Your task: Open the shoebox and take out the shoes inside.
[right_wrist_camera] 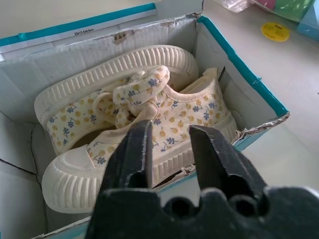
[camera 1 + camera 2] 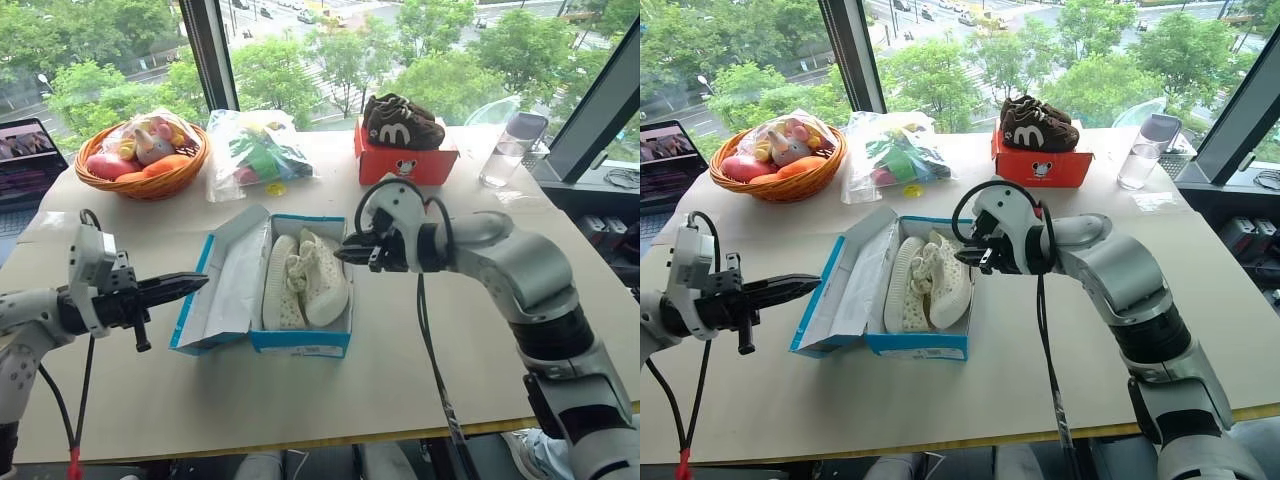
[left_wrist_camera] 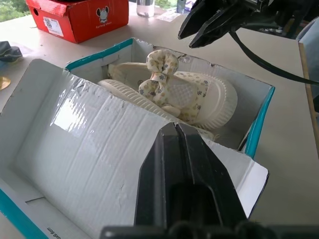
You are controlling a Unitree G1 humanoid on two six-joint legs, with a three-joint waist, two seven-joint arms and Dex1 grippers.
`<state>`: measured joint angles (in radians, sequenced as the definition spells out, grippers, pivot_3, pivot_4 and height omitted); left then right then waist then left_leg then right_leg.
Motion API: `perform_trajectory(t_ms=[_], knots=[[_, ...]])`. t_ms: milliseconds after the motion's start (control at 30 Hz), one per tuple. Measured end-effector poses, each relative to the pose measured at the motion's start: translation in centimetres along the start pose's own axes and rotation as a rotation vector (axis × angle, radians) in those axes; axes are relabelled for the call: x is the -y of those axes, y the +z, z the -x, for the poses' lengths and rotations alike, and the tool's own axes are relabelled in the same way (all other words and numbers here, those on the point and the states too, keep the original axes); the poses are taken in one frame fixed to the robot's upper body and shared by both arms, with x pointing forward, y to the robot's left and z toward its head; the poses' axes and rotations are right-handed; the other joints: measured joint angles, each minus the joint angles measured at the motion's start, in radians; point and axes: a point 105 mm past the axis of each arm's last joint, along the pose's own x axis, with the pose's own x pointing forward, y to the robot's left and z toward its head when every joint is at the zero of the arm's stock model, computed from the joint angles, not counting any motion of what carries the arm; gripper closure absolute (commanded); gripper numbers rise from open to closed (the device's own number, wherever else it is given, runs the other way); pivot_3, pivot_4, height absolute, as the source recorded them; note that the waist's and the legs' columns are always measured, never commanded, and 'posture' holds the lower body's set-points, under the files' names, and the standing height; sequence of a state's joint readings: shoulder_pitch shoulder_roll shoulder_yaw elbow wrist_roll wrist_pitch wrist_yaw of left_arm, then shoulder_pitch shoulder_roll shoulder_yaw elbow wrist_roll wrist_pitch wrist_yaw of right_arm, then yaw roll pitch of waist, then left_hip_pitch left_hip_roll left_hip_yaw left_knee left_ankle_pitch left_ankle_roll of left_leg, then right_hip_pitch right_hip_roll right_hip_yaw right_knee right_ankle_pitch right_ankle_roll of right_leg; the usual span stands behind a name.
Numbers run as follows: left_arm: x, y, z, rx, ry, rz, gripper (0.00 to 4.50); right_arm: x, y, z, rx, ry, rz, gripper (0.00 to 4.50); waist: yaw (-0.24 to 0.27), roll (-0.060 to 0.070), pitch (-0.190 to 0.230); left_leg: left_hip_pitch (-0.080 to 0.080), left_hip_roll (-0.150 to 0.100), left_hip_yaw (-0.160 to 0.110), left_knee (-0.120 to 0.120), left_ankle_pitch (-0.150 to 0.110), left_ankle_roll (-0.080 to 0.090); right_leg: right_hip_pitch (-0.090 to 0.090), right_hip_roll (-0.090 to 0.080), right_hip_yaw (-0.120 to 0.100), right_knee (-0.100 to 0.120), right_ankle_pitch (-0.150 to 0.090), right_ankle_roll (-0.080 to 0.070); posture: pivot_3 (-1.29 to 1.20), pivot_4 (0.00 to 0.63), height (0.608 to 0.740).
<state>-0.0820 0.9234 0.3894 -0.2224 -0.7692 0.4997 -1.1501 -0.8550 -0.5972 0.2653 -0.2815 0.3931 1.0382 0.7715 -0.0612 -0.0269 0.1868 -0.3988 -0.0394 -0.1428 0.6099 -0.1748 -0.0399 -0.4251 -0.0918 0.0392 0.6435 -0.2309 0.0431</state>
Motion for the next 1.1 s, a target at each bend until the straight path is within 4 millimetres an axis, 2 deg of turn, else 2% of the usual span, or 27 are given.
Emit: perform_trajectory(t_ms=[133,267,567,700,833,967,1100], knots=[[-0.2,1.2,-0.2,0.037,-0.003,-0.030,4.50,-0.1,0.0,0.1,-0.001,0.013,0.003,0.03,0.002,0.000,0.000,0.000,0.000,0.000,0.000,0.000,0.000,0.000,0.000,0.000,0.000,0.000,0.000,0.00,0.150,0.740],[-0.3,1.7,0.0,0.062,0.004,-0.037,4.50,0.1,-0.1,0.2,-0.010,0.007,0.010,0.03,0.001,0.000,0.000,0.000,0.000,0.000,0.000,0.000,0.000,0.000,0.000,0.000,0.000,0.000,0.000,0.00,0.150,0.740],[0.1,0.8,-0.2,0.108,-0.008,0.020,4.50,0.0,0.2,-0.1,-0.019,0.030,0.043,0.03,0.000,0.000,0.000,0.000,0.000,0.000,0.000,0.000,0.000,0.000,0.000,0.000,0.000,0.000,0.000,0.00,0.150,0.740],[0.3,0.3,-0.1,0.107,-0.006,0.037,4.50,-1.0,2.3,-1.0,0.025,0.089,0.075,0.03,-0.007,0.000,0.000,0.001,0.001,0.000,0.000,0.000,0.000,0.000,0.001,0.000,0.000,0.001,-0.001,0.00,0.150,0.740],[0.3,0.2,-0.1,0.107,-0.009,0.041,4.50,-3.1,4.2,-2.8,0.040,0.189,0.132,0.03,-0.008,0.000,0.000,0.001,0.001,0.000,0.000,0.000,0.000,0.000,0.001,0.000,0.001,0.002,-0.002,0.00,0.150,0.740],[0.3,0.2,-0.1,0.106,-0.014,0.040,4.50,-3.8,3.4,-4.3,-0.030,0.247,0.185,0.03,-0.001,0.000,0.000,0.001,0.001,0.000,0.001,0.000,0.000,0.000,0.001,0.000,0.000,0.002,-0.003,0.00,0.150,0.740],[0.3,0.2,-0.2,0.102,-0.015,0.039,4.50,-3.0,2.0,-5.6,-0.102,0.247,0.238,0.03,-0.001,0.000,0.000,0.001,0.001,0.000,0.000,0.000,0.000,0.000,0.001,0.000,0.000,0.002,-0.003,0.00,0.150,0.740]])
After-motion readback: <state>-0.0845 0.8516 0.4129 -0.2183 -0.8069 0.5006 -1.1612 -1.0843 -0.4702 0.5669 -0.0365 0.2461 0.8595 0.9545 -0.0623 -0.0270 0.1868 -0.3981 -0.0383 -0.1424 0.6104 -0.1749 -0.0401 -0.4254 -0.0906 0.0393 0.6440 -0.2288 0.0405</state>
